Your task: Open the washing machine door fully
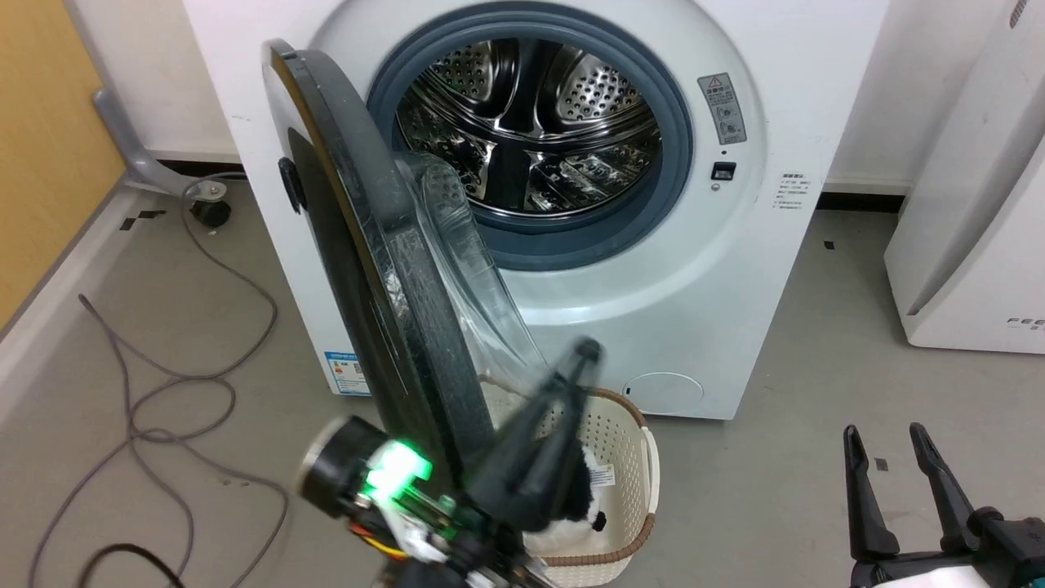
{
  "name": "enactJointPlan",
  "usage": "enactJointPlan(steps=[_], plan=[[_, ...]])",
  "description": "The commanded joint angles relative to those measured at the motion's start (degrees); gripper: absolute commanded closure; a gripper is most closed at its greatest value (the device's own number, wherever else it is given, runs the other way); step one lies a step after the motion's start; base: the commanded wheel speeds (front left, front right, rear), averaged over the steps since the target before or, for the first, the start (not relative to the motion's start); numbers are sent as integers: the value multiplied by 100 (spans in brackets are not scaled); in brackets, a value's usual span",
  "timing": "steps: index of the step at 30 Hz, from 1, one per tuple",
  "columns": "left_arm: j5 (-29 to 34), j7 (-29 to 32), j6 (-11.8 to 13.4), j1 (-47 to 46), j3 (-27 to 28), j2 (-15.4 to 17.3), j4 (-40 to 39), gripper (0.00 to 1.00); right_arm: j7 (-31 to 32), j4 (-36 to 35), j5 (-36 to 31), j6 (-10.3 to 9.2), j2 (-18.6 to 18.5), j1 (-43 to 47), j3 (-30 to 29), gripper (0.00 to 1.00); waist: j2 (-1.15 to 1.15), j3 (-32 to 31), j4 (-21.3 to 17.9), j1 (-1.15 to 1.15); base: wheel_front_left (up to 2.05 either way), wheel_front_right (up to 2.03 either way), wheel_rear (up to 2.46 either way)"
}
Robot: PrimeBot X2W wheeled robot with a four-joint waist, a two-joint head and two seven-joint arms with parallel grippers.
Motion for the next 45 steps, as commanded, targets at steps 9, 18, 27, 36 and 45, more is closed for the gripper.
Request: enactJointPlan(steps=[9,18,27,36,45], plan=[[213,-24,-104,412,-788,123,489,100,-25,-1,-47,5,25,57,-30,0,0,70,150,0,0,0,0],[175,-24,12,566,-937,226,1192,100,-25,79,-125,5,25,20,-3,0,0,129,267,0,0,0,0],[71,-24,210,527,-866,247,1906,100,-25,151,-197,5,25,9,-10,0,0,168,314,0,0,0,0],[-61,-24,388,410,-703,322,2446,100,-25,173,-195,5,25,-21,-50,0,0,165,493,0,0,0,0],[-135,-24,485,417,-632,476,2485,100,-25,195,-117,5,25,4,-95,0,0,141,800,0,0,0,0]])
